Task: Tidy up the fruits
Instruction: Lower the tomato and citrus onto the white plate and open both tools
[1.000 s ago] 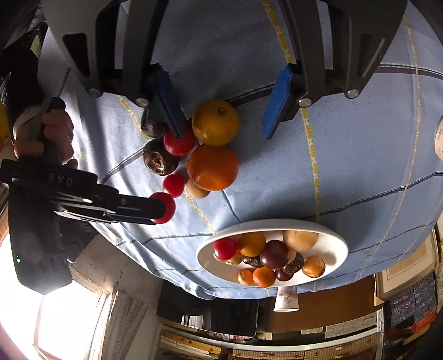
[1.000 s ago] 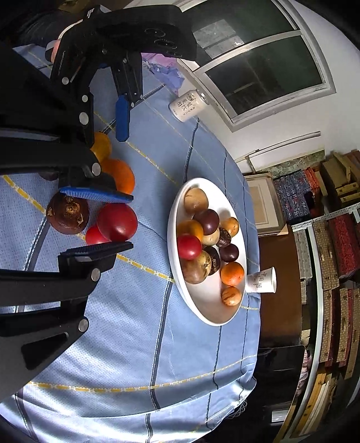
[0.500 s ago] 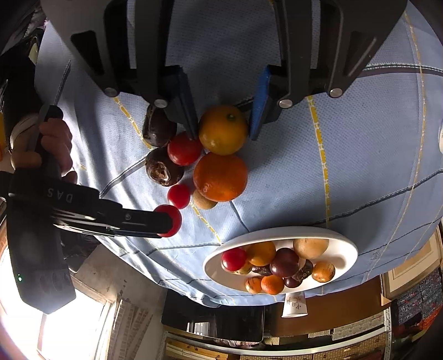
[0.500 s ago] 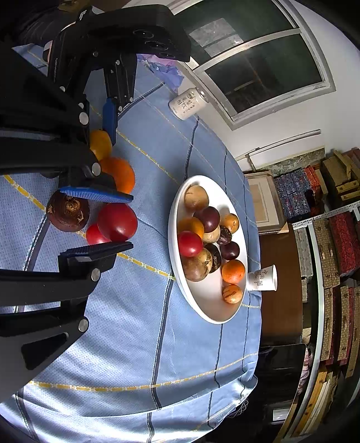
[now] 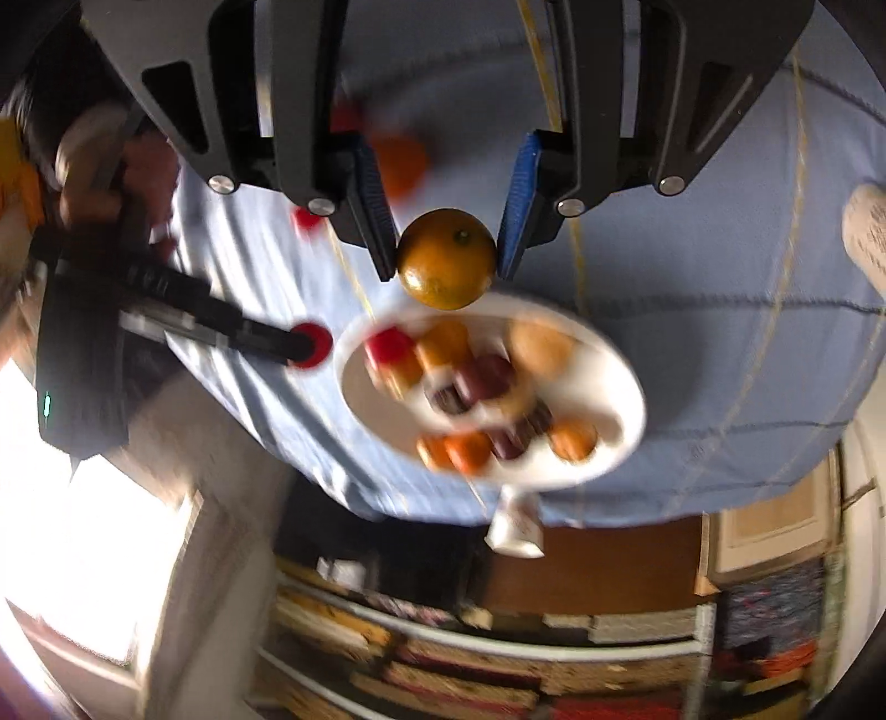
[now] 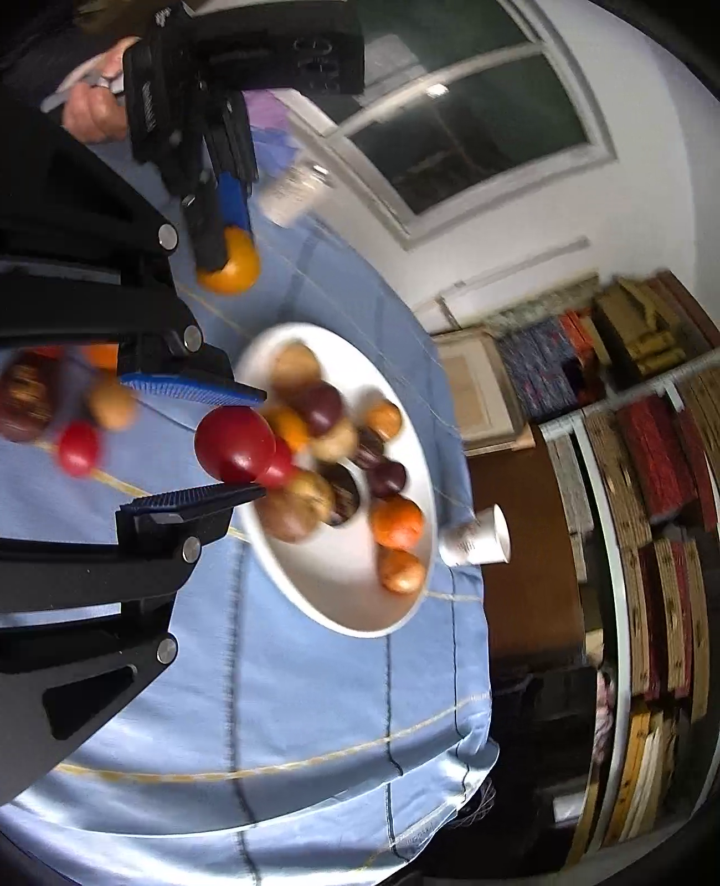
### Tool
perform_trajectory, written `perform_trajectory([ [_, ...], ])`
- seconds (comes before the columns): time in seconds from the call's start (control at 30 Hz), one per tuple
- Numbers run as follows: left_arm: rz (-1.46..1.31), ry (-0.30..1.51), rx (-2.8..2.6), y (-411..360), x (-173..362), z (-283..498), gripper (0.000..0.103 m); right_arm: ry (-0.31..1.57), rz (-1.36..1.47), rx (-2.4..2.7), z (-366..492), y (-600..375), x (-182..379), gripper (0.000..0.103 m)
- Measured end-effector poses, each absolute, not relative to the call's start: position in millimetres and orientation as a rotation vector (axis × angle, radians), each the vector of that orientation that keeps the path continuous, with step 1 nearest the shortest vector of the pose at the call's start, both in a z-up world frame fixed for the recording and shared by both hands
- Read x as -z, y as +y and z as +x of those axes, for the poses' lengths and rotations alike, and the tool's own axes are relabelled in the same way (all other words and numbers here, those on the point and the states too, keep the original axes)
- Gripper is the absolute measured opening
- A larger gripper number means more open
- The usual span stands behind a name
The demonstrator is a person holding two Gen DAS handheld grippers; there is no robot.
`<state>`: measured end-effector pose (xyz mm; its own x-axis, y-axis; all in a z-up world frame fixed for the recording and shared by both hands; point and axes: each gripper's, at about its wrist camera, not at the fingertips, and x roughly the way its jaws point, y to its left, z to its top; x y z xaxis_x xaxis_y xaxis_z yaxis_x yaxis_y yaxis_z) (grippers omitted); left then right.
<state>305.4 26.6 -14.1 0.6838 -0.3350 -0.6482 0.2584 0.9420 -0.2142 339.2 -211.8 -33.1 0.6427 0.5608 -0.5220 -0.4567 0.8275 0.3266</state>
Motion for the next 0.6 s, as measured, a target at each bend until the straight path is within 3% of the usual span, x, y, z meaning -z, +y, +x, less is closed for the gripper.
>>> perform_trajectory([
  [0.2, -0.095, 0.713, 0.244, 24, 8, 357, 0.037, 0.671, 0.29, -0.584, 392, -213, 38, 0.029],
  [0.23, -0.104, 0.717, 0.232, 25, 11, 366, 0.037, 0.671, 0.304, -0.599, 397, -212, 38, 0.031],
  [0.27, -0.118, 0.727, 0.218, 24, 12, 372, 0.04, 0.669, 0.311, -0.598, 399, -211, 38, 0.04],
  [0.3, -0.136, 0.734, 0.202, 26, 13, 375, 0.058, 0.669, 0.315, -0.596, 398, -212, 36, 0.048],
  [0.37, -0.165, 0.708, 0.172, 30, 5, 366, 0.076, 0.645, 0.303, -0.6, 388, -215, 29, 0.053],
  [0.47, -0.086, 0.633, 0.154, 26, -15, 338, 0.079, 0.605, 0.275, -0.616, 370, -218, 15, 0.053],
  [0.53, -0.065, 0.587, 0.152, 25, -22, 315, 0.093, 0.597, 0.285, -0.644, 357, -220, 10, 0.053],
  [0.6, -0.063, 0.565, 0.136, 26, -19, 297, 0.097, 0.605, 0.288, -0.653, 349, -221, 11, 0.053],
])
